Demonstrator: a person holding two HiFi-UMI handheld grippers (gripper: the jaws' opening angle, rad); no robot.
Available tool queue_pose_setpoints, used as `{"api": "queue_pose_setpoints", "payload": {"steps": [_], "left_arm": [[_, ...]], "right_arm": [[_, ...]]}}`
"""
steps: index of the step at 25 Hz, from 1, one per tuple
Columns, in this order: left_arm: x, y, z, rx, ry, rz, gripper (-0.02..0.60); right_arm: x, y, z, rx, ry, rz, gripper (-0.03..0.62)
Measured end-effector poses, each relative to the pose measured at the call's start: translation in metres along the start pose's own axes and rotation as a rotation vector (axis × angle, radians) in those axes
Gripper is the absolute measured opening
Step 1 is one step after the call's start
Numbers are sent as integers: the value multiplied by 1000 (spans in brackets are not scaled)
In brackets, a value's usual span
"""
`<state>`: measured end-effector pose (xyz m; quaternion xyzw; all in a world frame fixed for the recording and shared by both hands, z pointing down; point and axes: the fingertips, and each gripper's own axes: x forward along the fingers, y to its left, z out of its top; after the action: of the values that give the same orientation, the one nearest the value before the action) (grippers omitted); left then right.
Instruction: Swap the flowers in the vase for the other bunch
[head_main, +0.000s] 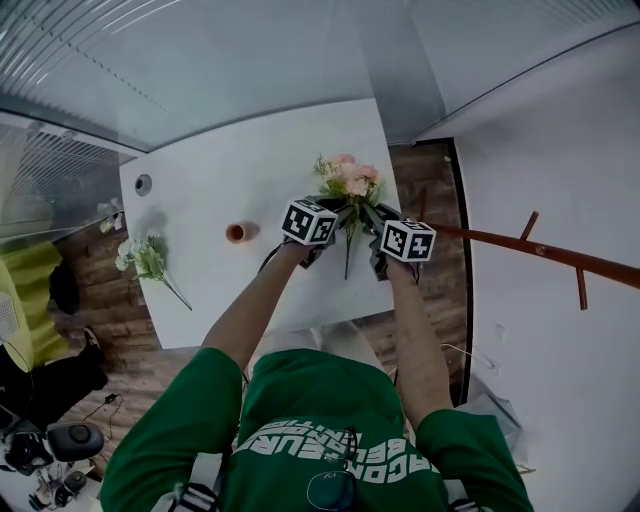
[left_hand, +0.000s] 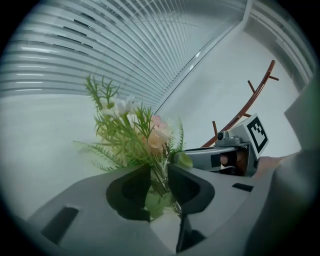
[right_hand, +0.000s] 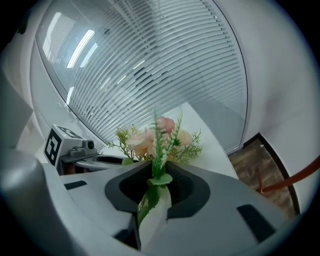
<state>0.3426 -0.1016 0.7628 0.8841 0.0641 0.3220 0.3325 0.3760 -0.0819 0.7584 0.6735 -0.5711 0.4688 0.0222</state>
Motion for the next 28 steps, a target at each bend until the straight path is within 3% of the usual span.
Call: {"api": "queue_pose_setpoints", "payload": {"steps": [7, 17, 22, 28], "left_arm": [[-14, 14, -8, -12, 32, 56, 144], [-37, 27, -13, -12, 60, 190, 189], [-56, 10, -9, 54, 29, 212, 189], [-86, -29, 14, 177, -74, 234, 186]], "right_arm": [[-6, -5, -1, 6, 11, -23, 157], [-34, -1, -2, -3, -25, -36, 163], [-52, 18, 8, -95, -62, -29, 163], [-83, 58, 33, -190, -146, 24, 163]]}}
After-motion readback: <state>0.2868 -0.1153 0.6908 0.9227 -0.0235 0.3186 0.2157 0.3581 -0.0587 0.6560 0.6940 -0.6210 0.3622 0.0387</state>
